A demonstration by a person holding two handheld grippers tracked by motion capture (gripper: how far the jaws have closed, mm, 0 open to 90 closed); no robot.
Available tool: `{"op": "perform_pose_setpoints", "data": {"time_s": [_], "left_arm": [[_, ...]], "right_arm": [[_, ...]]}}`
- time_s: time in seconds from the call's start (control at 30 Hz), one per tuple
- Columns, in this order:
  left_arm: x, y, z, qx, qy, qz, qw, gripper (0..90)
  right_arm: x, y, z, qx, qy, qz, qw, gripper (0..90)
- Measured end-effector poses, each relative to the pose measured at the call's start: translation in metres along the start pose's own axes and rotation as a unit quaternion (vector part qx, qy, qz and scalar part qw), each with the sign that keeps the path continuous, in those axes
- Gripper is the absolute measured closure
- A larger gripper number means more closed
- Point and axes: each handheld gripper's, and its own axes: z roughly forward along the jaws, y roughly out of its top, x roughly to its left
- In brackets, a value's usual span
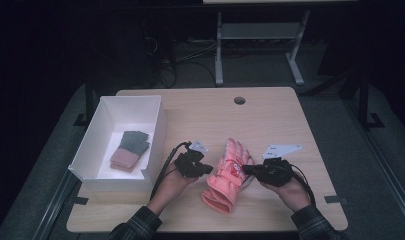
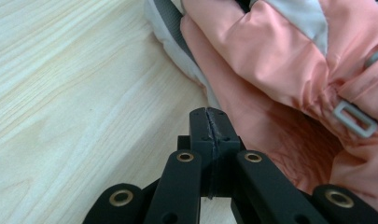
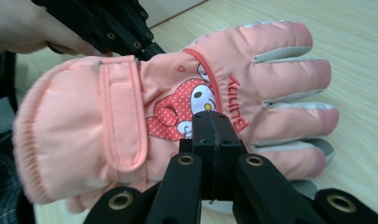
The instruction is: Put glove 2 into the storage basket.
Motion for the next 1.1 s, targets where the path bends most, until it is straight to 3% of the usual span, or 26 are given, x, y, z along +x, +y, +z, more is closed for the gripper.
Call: {"op": "perform_pose_setpoints", "data": {"time_s": [0.3, 0.5, 0.57, 0.67, 0.8, 1.0, 1.1], "left_arm": [[0.007, -0.004, -0.005, 0.0, 0.011, -0.013, 0.9999, 89.6], [0.007, 0.002, -0.013, -0.02, 0.014, -0.02, 0.9995, 87.6], [0.005, 0.007, -0.016, -0.026, 0.009, -0.018, 0.9995, 84.8], [-0.001, 0.017, -0.019, -0.031, 0.003, -0.011, 0.9995, 76.9], [-0.009, 0.03, -0.021, -0.033, -0.001, 0.002, 0.9994, 62.0], [-0.012, 0.046, -0.014, -0.056, -0.026, -0.009, 0.9981, 42.4], [-0.015, 0.051, -0.007, -0.056, -0.039, -0.014, 0.9976, 34.7]], "right_arm": [[0.003, -0.006, 0.024, 0.049, -0.017, -0.005, 0.9986, 90.0], [0.002, -0.011, 0.034, 0.071, -0.014, 0.003, 0.9973, 90.0], [0.004, -0.012, 0.036, 0.074, -0.023, -0.006, 0.997, 90.0], [0.008, -0.013, 0.04, 0.084, -0.035, -0.016, 0.9957, 90.0], [0.007, -0.014, 0.041, 0.087, -0.034, -0.009, 0.9956, 90.0], [0.008, -0.015, 0.043, 0.088, -0.041, -0.013, 0.9952, 90.0], [0.009, -0.015, 0.043, 0.088, -0.042, -0.012, 0.9952, 90.0]]}}
